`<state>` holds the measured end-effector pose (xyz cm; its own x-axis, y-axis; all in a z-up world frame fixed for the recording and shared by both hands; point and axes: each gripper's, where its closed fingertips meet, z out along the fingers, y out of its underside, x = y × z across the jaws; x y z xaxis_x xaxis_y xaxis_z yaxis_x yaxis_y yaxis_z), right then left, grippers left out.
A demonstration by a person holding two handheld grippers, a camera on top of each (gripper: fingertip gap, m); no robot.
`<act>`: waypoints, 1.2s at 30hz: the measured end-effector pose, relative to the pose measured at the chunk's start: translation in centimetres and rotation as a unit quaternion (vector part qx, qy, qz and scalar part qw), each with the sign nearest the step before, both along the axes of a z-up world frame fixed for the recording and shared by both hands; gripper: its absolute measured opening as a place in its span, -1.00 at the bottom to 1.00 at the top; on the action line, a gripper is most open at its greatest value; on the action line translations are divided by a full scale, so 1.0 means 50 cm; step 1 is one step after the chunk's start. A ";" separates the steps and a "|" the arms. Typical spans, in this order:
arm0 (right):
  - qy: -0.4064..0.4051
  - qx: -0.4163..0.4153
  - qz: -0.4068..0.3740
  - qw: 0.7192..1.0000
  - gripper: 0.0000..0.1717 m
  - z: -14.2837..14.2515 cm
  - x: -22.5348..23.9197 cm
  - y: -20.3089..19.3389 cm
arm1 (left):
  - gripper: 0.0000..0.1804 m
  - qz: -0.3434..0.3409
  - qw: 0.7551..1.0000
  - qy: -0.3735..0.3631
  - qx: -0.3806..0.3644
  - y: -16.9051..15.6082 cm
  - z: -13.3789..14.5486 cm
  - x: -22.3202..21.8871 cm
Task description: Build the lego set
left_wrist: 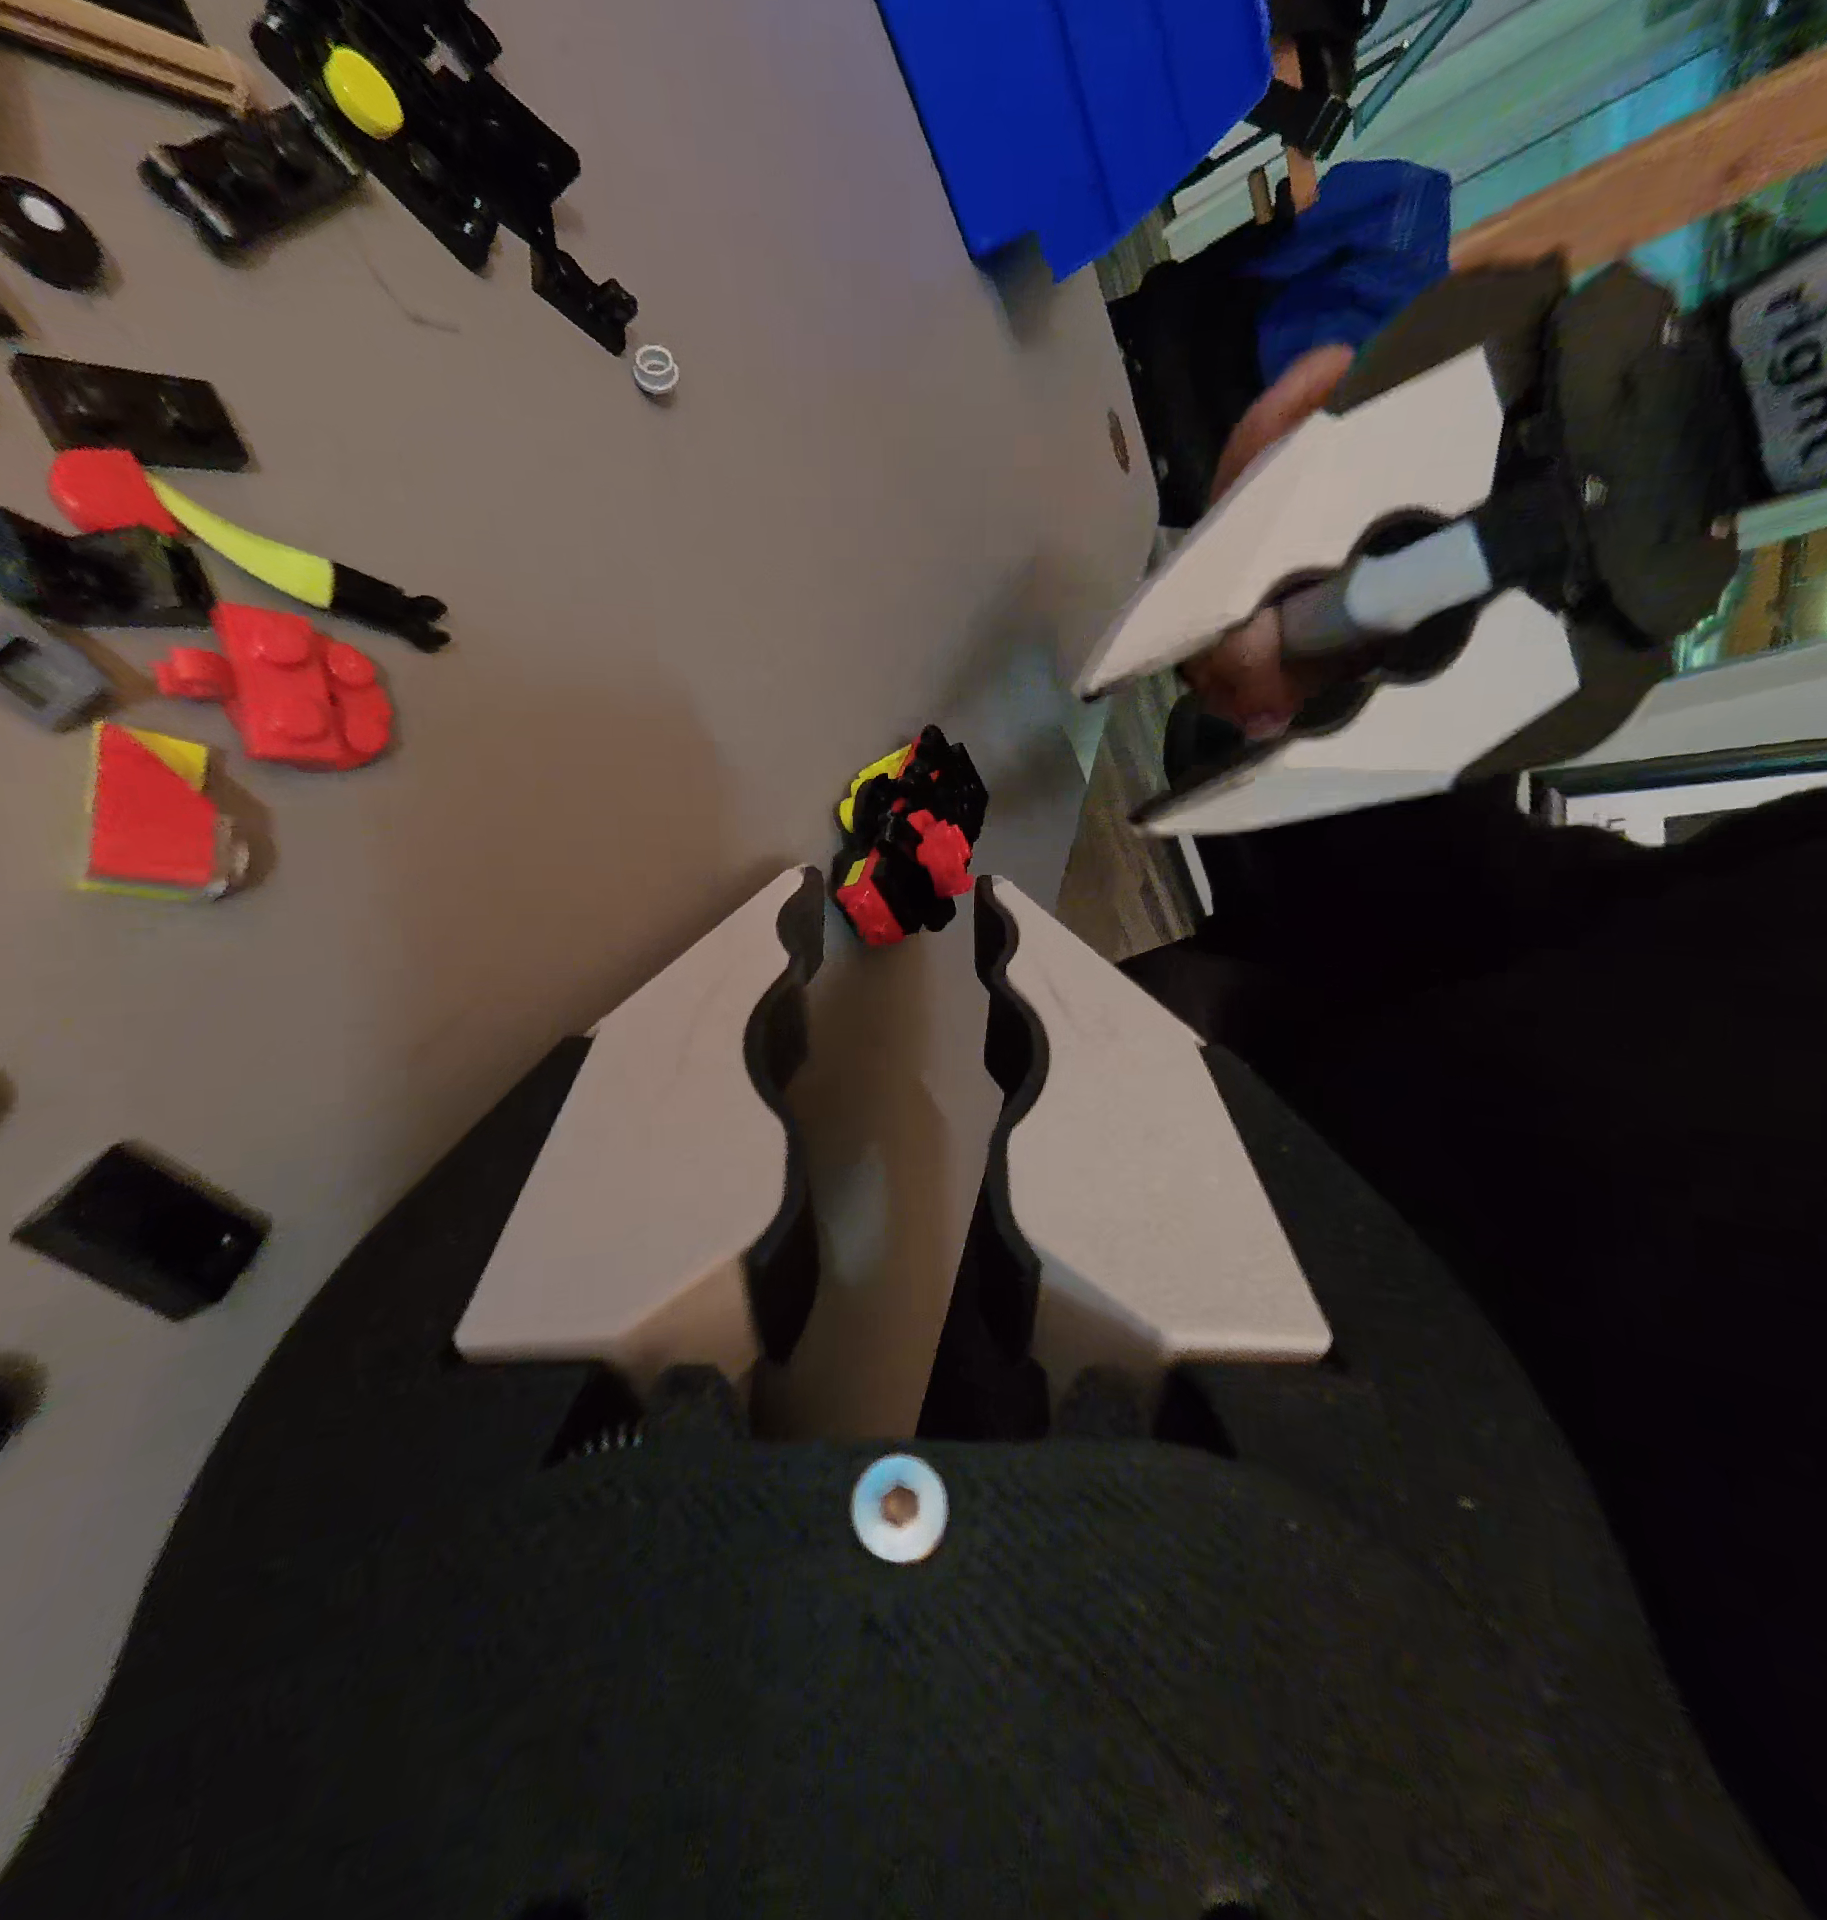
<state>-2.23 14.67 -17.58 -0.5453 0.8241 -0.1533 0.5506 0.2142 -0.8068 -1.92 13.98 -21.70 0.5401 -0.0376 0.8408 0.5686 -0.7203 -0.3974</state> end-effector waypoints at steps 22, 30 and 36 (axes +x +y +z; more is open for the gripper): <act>-0.044 0.090 -0.090 0.991 -0.81 -0.085 0.023 -0.012 | -0.80 -0.034 0.999 0.020 0.026 -0.004 -0.010 0.009; -0.023 0.067 -0.085 0.994 -0.82 -0.065 0.024 0.001 | -0.81 -0.038 0.999 0.017 0.026 -0.004 -0.009 0.012; -0.025 0.049 -0.054 0.997 -0.81 -0.067 0.030 -0.014 | -0.80 -0.041 0.999 0.014 0.026 -0.005 -0.009 0.013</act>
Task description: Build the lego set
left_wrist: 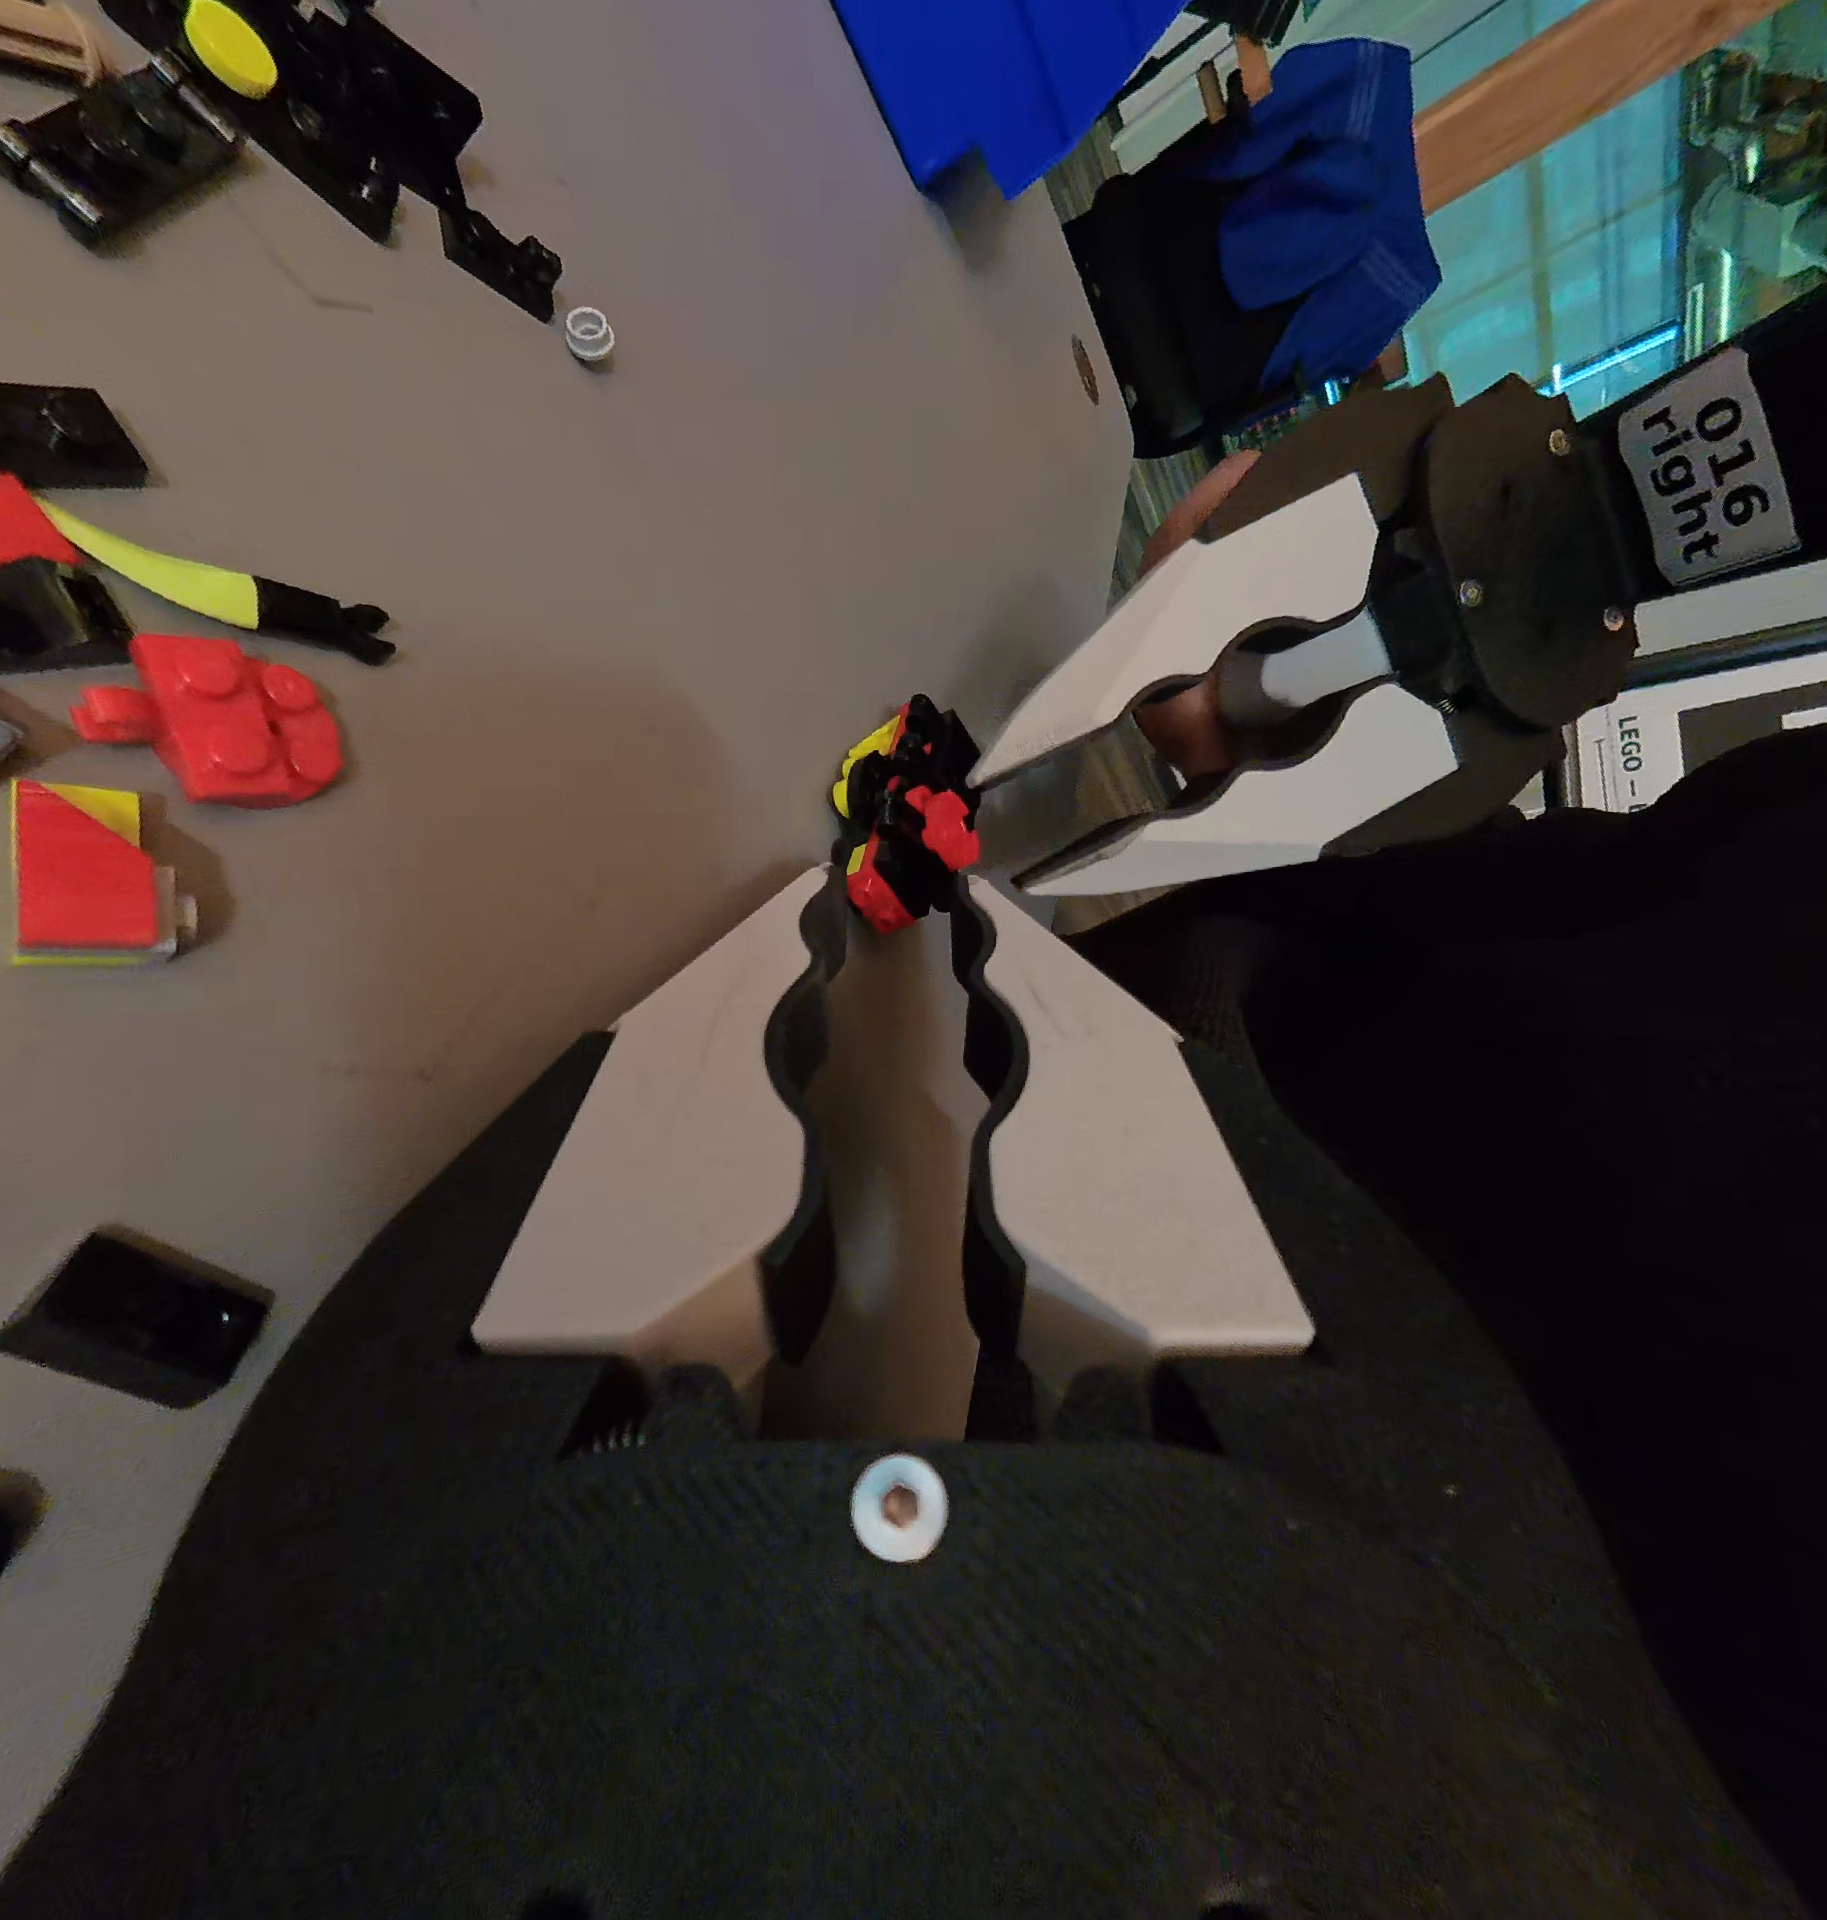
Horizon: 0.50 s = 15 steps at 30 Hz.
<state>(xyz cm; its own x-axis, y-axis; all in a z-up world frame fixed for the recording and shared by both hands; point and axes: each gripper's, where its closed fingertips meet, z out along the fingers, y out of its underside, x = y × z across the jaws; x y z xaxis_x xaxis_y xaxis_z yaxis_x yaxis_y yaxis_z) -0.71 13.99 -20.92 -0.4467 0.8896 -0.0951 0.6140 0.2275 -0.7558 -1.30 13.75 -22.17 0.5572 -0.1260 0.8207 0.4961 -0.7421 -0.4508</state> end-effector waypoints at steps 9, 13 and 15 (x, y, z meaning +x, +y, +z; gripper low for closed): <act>0.000 0.054 0.012 0.998 -0.85 -0.017 -0.004 0.002 | -0.80 -0.001 1.000 0.002 0.000 -0.001 -0.001 0.001; 0.006 0.045 0.011 0.999 -0.85 -0.010 -0.004 0.002 | -0.80 -0.001 1.000 0.002 0.000 -0.001 -0.001 0.001; 0.012 0.036 0.008 0.999 -0.85 -0.003 -0.006 0.002 | -0.80 -0.002 1.000 0.002 -0.001 -0.001 -0.001 0.001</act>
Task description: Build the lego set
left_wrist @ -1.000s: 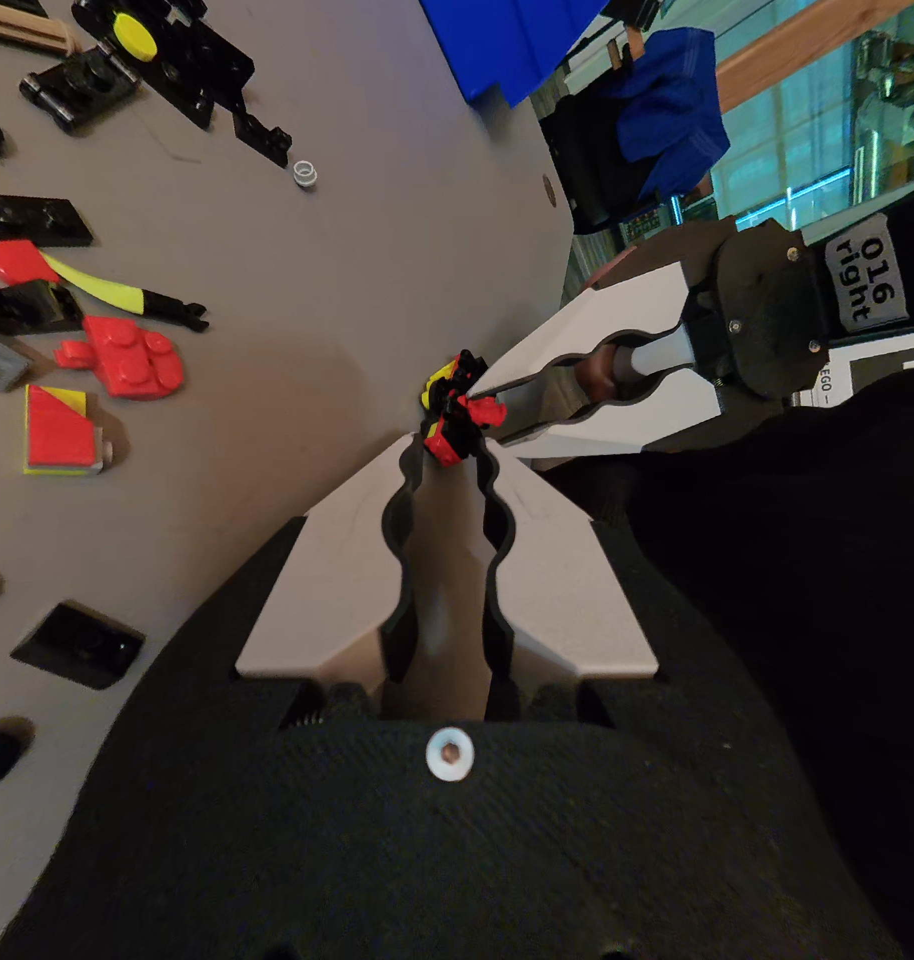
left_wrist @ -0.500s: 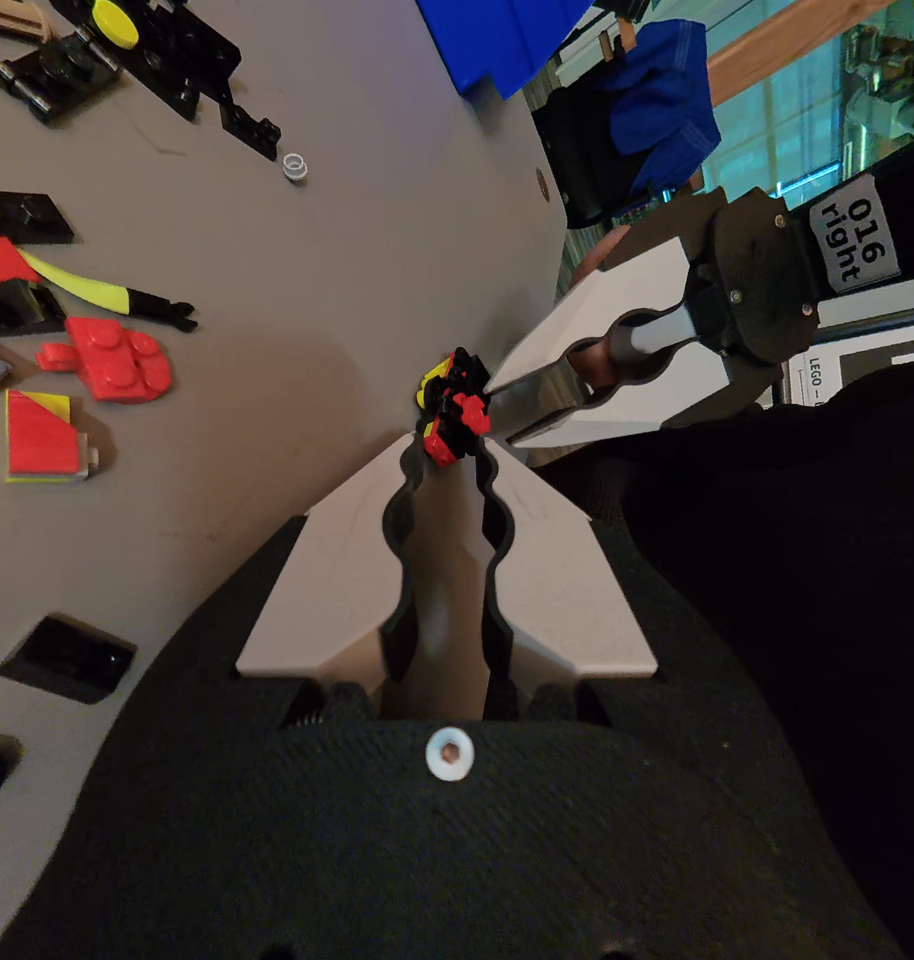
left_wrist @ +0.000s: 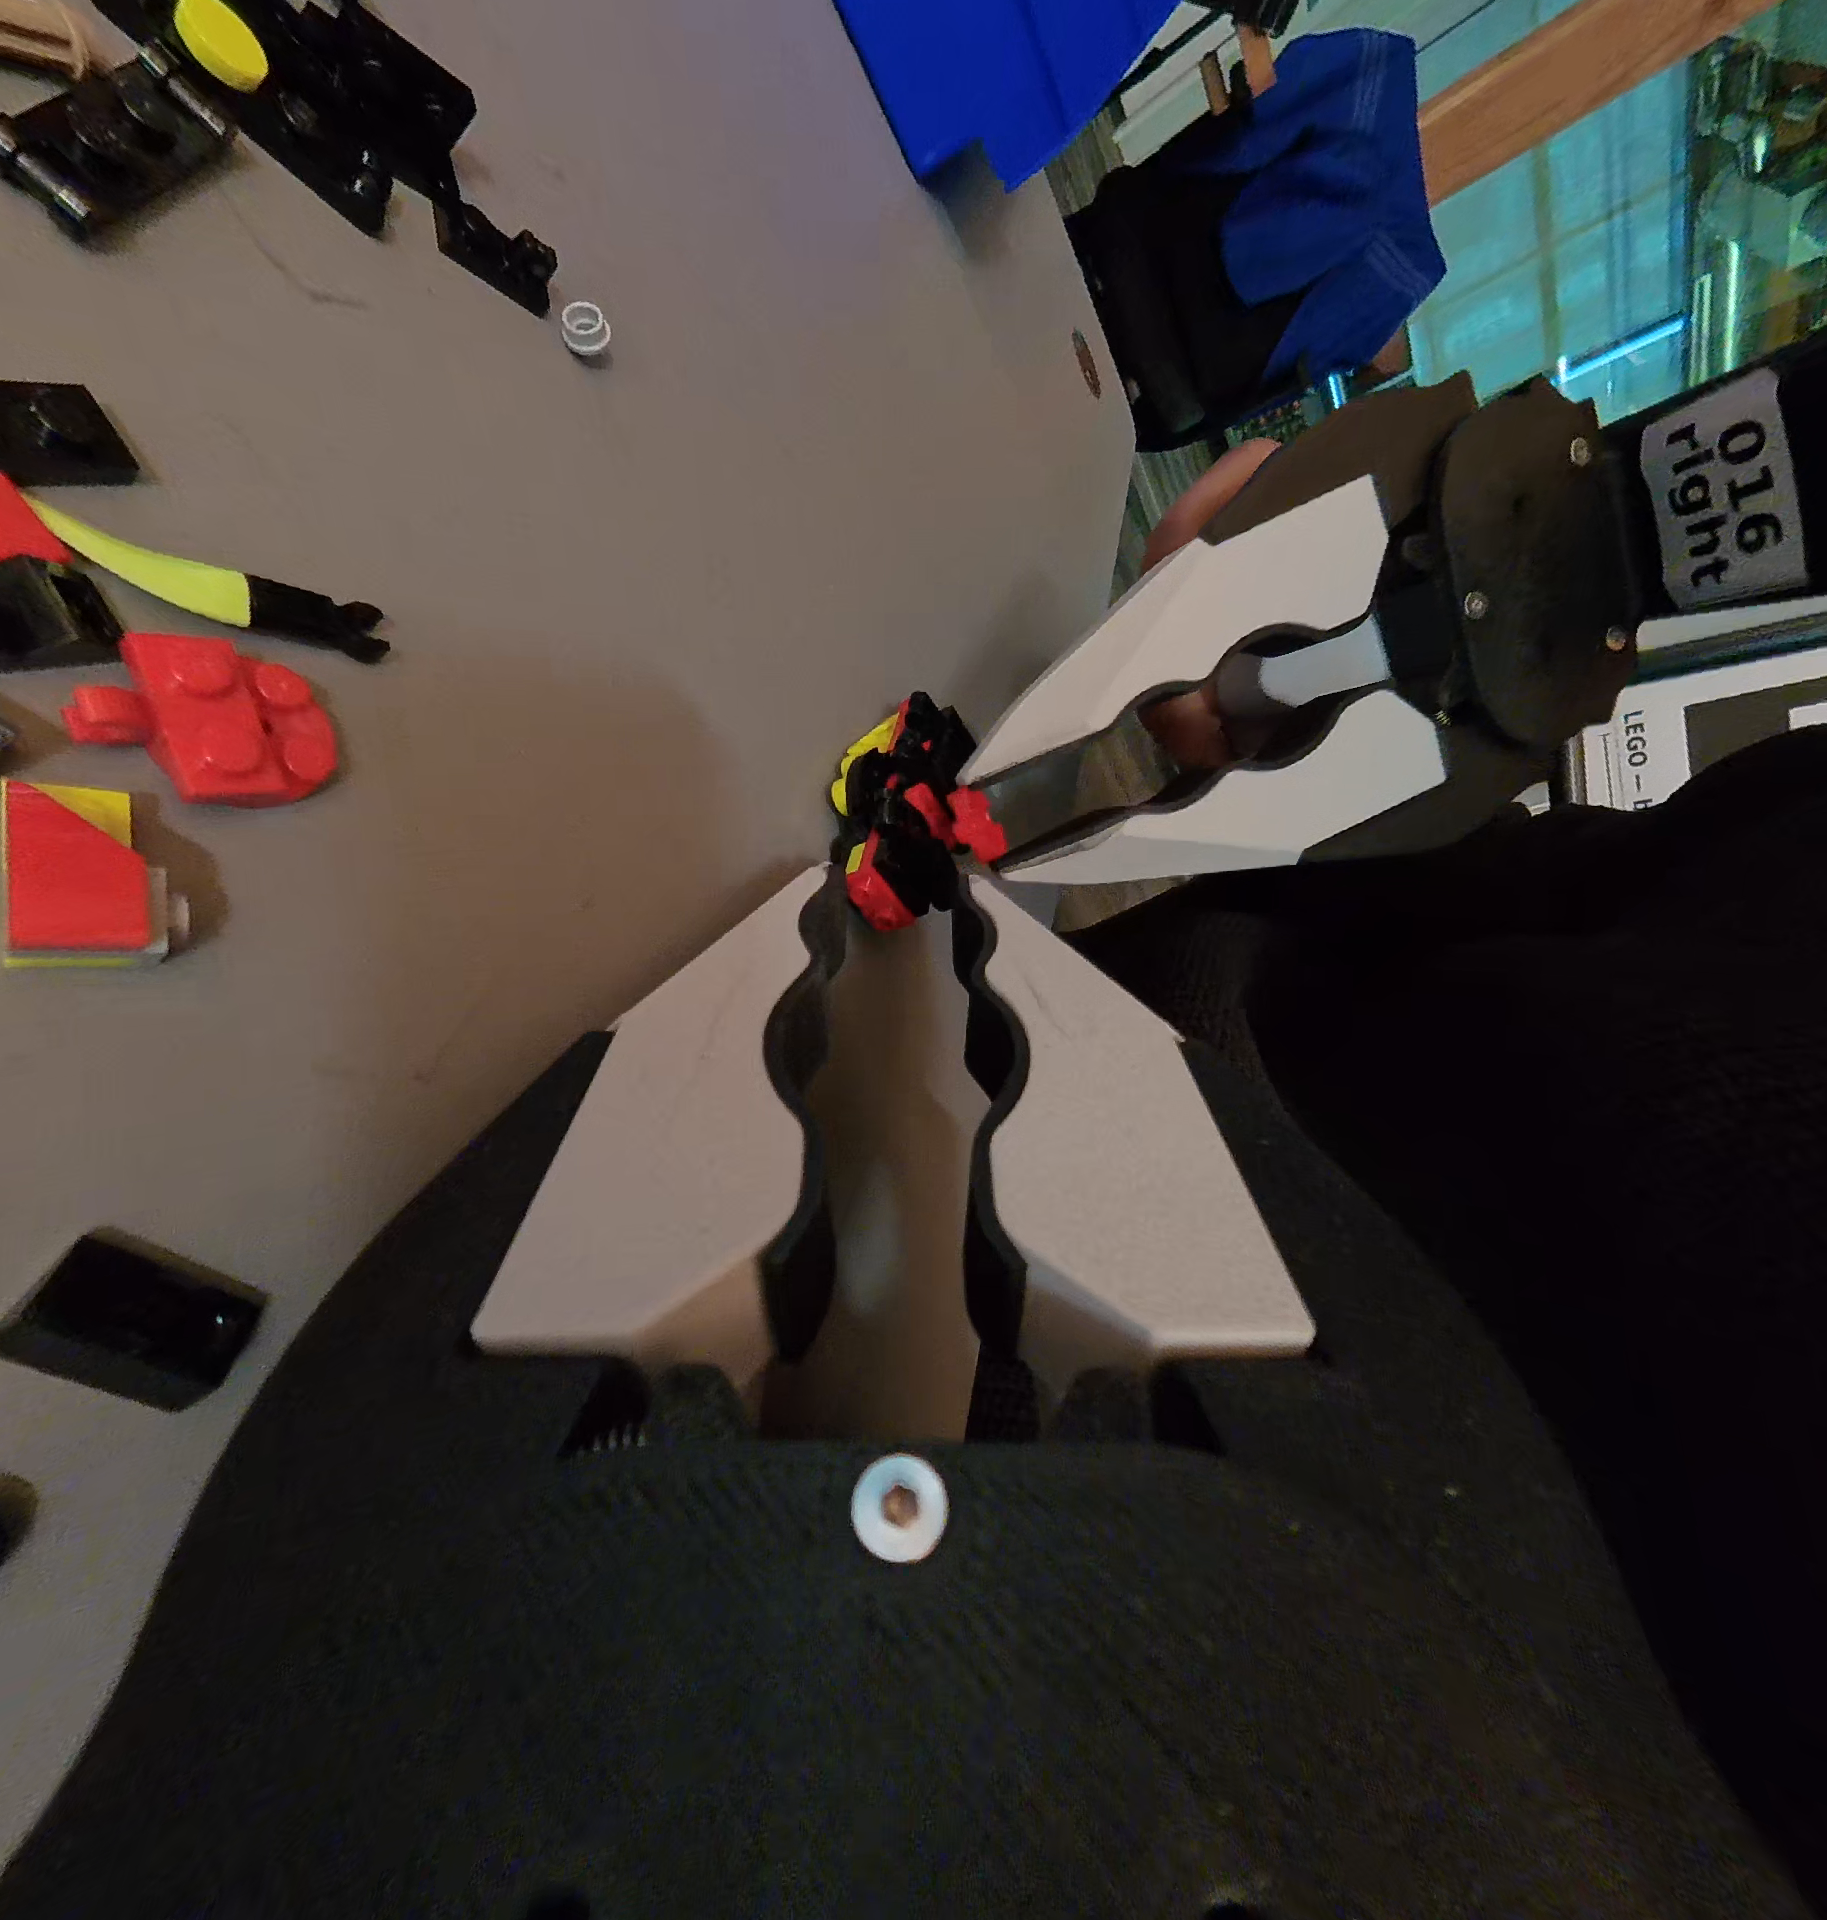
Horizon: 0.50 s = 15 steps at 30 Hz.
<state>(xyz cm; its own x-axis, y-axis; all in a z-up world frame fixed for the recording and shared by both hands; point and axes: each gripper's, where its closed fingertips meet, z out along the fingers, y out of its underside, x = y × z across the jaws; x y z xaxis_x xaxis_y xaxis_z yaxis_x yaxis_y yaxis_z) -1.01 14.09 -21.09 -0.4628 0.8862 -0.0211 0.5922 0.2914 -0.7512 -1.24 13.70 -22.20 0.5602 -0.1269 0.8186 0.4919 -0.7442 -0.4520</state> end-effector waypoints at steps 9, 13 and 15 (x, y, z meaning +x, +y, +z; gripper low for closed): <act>-0.002 0.003 -0.003 1.000 -0.87 -0.002 -0.001 0.003 | -0.80 -0.001 1.000 0.000 0.000 0.000 0.000 0.001; 0.001 -0.003 -0.004 1.000 -0.87 0.000 -0.001 0.004 | -0.79 -0.001 1.000 -0.001 0.000 -0.001 0.000 0.001; 0.003 -0.009 -0.005 1.000 -0.87 0.002 -0.002 0.004 | -0.79 -0.001 1.000 -0.002 0.000 0.000 0.001 0.001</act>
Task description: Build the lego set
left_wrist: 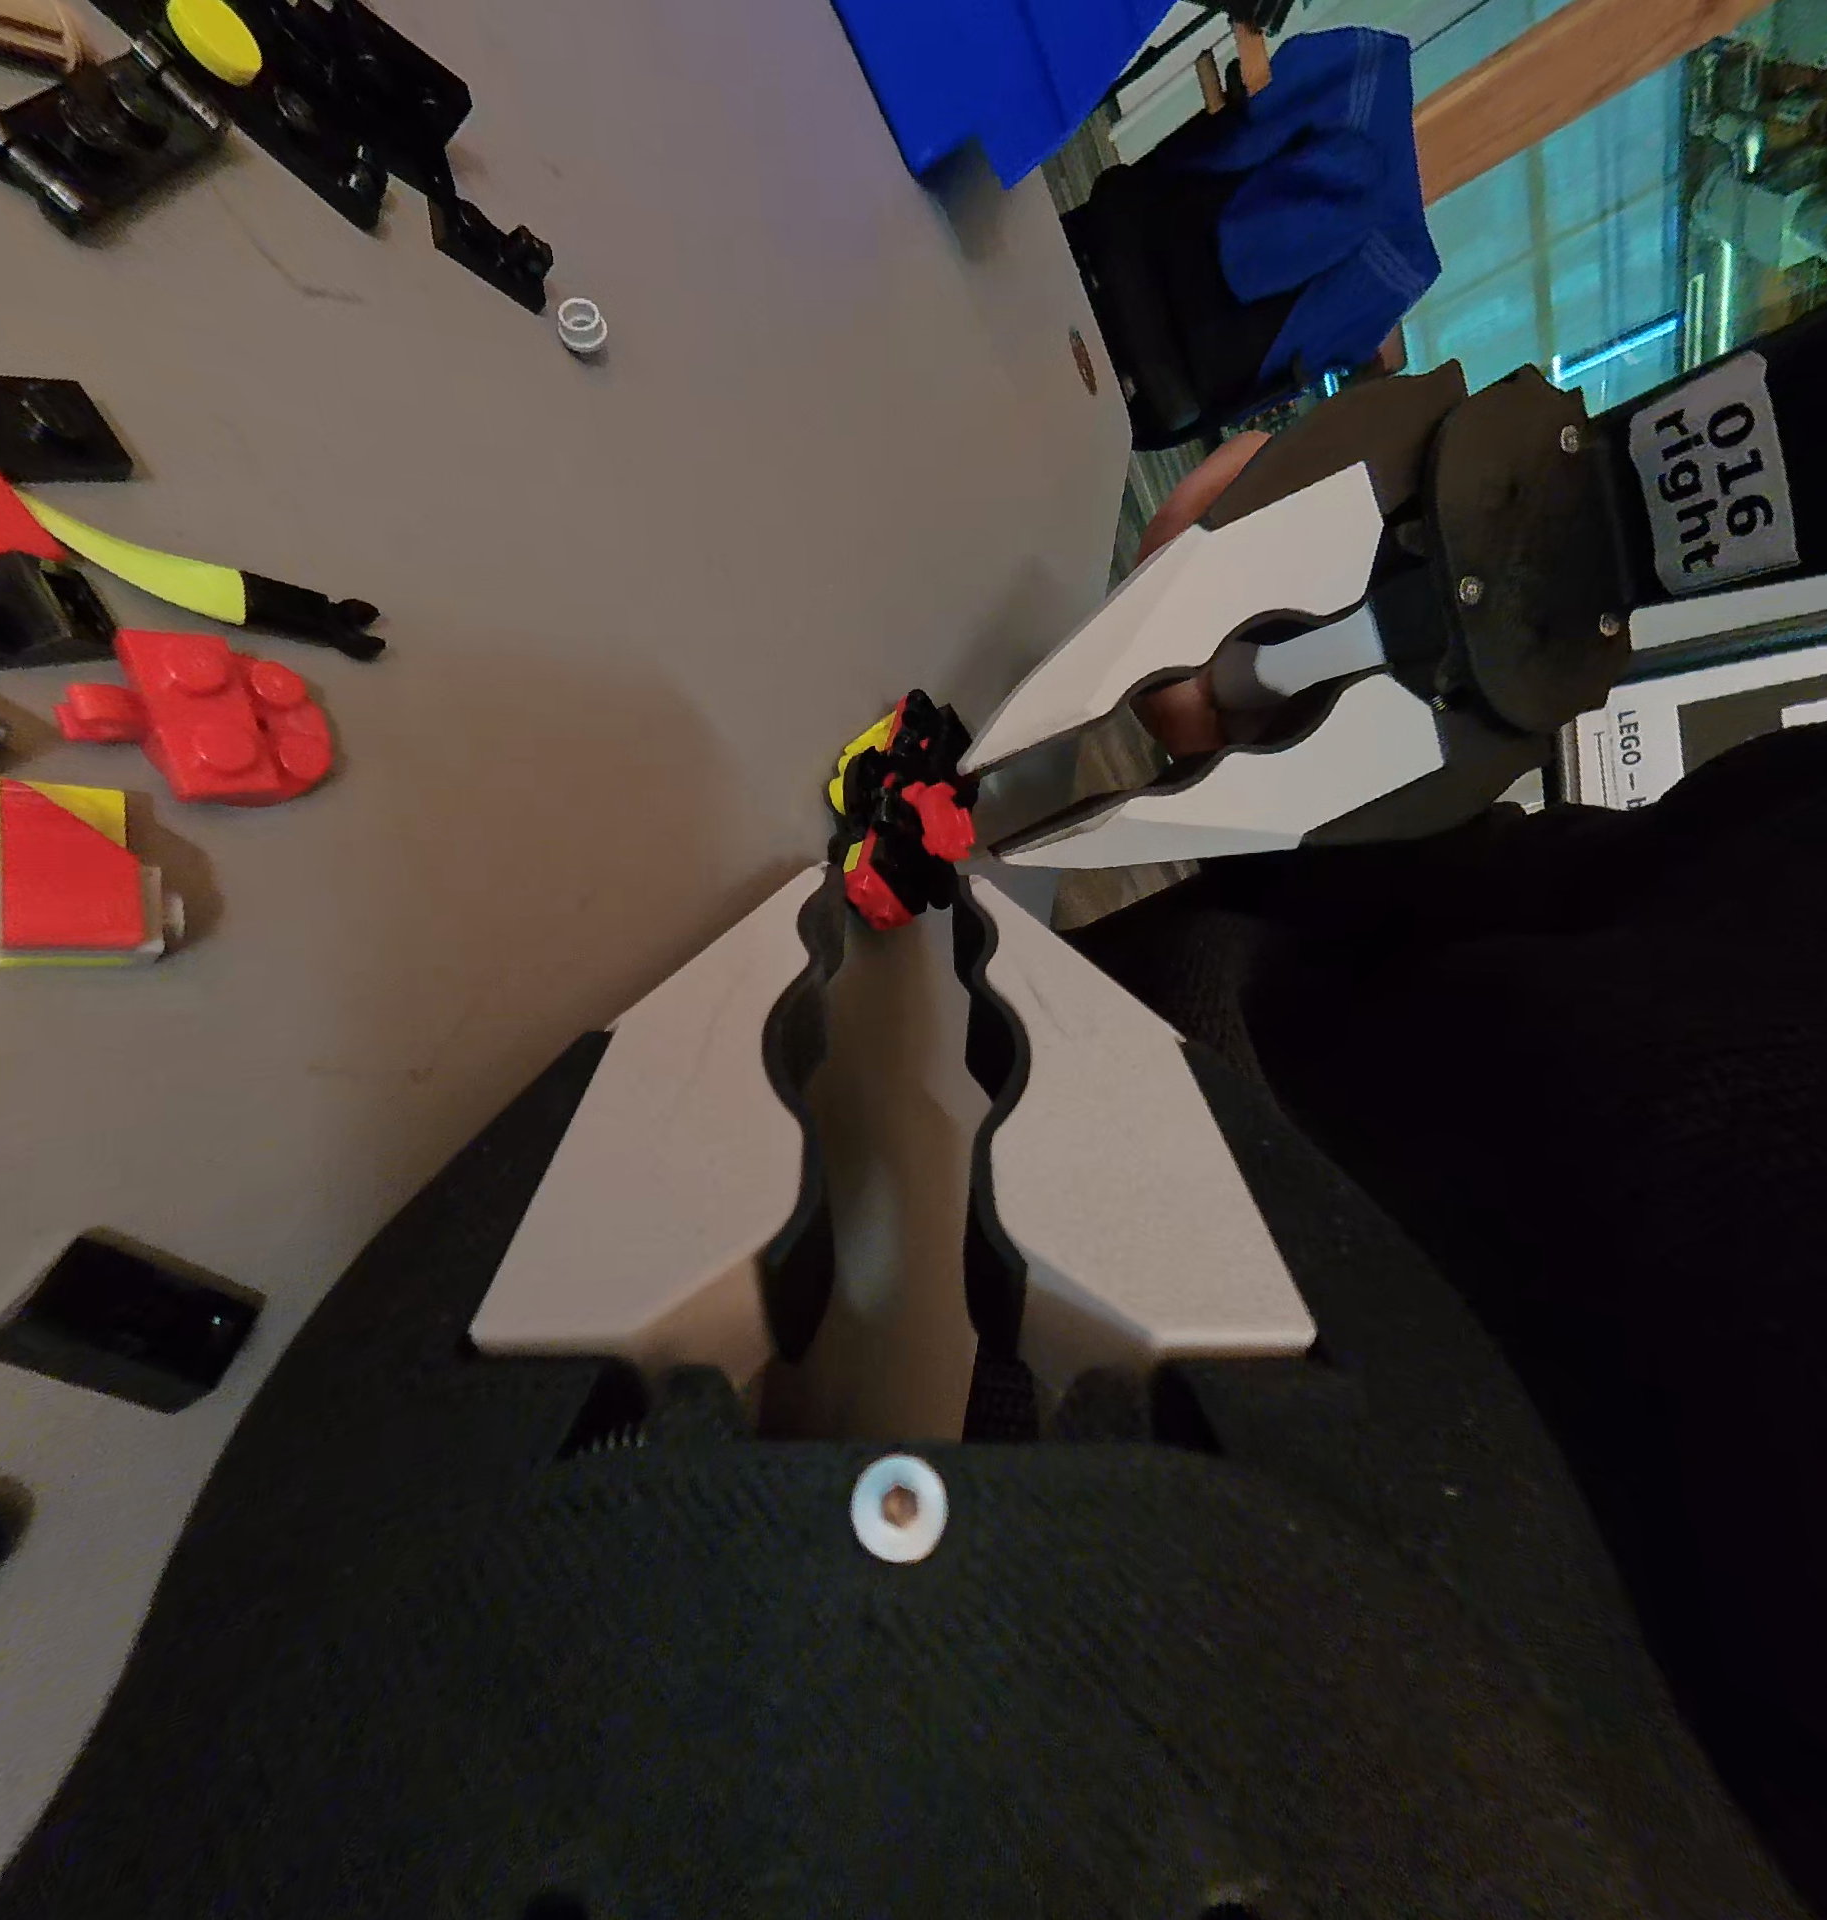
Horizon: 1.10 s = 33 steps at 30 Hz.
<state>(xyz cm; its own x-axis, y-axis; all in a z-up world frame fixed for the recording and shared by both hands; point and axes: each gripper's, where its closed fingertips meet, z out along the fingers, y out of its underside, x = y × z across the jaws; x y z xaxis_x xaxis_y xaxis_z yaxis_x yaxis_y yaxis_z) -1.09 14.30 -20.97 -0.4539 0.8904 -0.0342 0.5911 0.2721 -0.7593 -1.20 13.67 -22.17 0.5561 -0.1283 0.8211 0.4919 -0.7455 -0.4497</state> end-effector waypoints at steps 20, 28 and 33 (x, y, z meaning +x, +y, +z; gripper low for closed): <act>0.010 -0.040 -0.006 0.999 -0.89 0.009 -0.002 0.005 | -0.82 0.000 1.000 -0.006 0.000 0.002 0.000 -0.004; 0.005 -0.023 -0.005 1.000 -0.88 0.003 0.003 0.024 | -0.83 -0.001 1.000 -0.009 0.000 0.002 0.000 -0.004; 0.008 -0.027 -0.001 1.000 -0.88 0.006 0.004 0.023 | -0.83 -0.003 1.000 -0.009 0.000 0.001 0.000 -0.003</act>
<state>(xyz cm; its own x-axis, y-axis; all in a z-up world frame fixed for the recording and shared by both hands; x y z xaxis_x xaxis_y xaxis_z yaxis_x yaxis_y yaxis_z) -0.87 15.45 -20.67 -0.4524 0.8887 -0.0745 0.5789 0.2291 -0.7825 -1.36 13.74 -22.16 0.5407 -0.1308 0.8310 0.4960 -0.7483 -0.4405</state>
